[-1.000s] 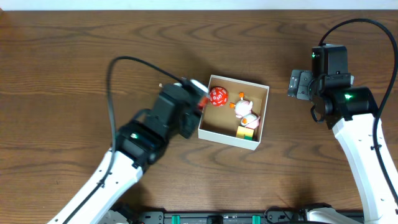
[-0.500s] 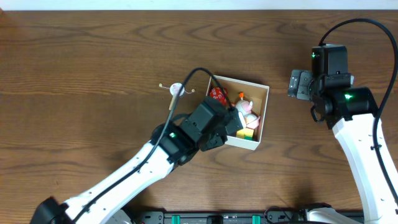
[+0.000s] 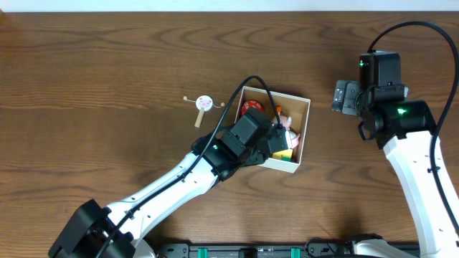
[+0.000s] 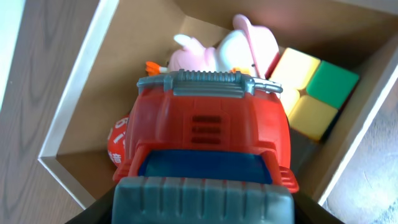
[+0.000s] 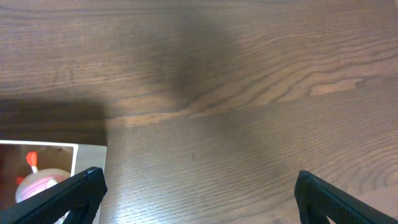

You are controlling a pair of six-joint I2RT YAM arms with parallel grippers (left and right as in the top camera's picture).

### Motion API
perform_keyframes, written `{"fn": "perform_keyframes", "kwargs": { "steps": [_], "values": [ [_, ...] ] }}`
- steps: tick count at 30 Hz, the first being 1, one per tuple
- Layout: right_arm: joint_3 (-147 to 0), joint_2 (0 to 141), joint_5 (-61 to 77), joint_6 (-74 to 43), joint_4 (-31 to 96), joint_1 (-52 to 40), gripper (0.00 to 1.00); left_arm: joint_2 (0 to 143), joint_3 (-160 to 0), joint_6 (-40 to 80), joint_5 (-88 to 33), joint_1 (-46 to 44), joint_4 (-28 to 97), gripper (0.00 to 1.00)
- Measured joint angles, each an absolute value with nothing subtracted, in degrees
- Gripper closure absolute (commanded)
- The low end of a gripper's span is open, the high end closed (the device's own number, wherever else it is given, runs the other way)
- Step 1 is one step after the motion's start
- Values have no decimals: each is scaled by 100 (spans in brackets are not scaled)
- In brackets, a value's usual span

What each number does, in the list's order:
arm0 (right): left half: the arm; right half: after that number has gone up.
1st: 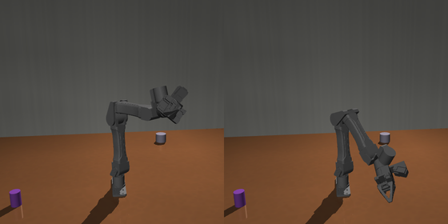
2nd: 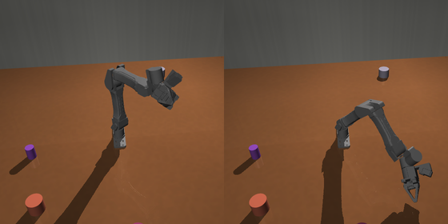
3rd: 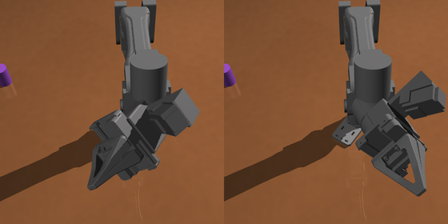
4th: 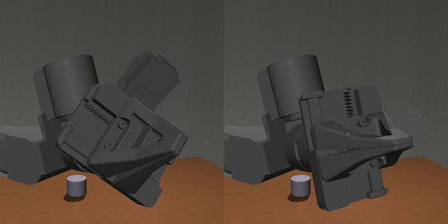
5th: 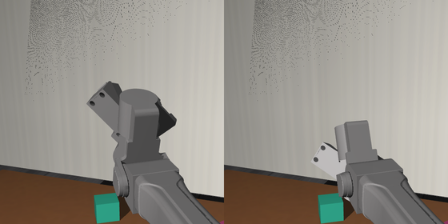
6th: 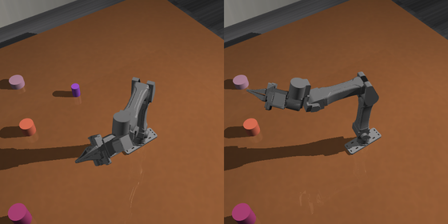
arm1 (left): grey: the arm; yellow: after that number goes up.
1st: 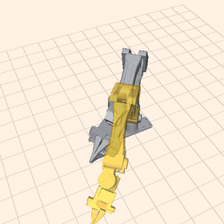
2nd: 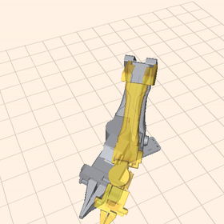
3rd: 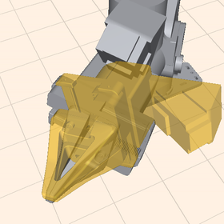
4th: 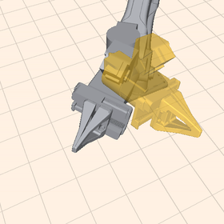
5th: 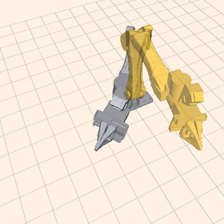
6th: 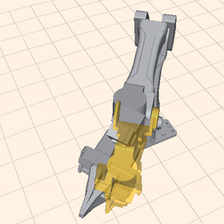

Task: Pack container
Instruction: 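Carry the fire truck with the left gripper into the box, then open the left gripper to release the truck and lift away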

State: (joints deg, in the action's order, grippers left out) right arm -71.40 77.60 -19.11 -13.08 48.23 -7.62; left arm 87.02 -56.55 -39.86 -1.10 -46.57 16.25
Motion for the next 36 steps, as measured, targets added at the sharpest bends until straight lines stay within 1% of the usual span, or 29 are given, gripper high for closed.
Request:
{"fn": "perform_keyframes", "kwargs": {
  "steps": [10, 27, 29, 30, 33, 35, 36],
  "values": [
    [-7140, 7760, -1914, -1308, 4825, -762, 1, 8702, -5693, -4053, -102, -4657, 2147, 74],
    [-7140, 7760, -1914, -1306, 4823, -762, 1, 8702, -5710, -4053, -86, -4657, 2493, 73],
    [-7140, 7760, -1914, -1308, 4823, -762, 1, 8702, -5710, -4053, -86, -4657, 2532, 64],
    [-7140, 7760, -1914, -1306, 4823, -762, 1, 8702, -5710, -4053, -86, -4657, 2534, 61],
    [-7140, 7760, -1914, -1308, 4823, -762, 1, 8702, -5710, -4053, -86, -4657, 2526, 59],
    [-7140, 7760, -1914, -1308, 4823, -762, 1, 8702, -5710, -4053, -86, -4657, 2510, 51],
    [-7140, 7760, -1914, -1306, 4823, -762, 1, 8702, -5710, -4053, -86, -4657, 2508, 50]
  ]
}}
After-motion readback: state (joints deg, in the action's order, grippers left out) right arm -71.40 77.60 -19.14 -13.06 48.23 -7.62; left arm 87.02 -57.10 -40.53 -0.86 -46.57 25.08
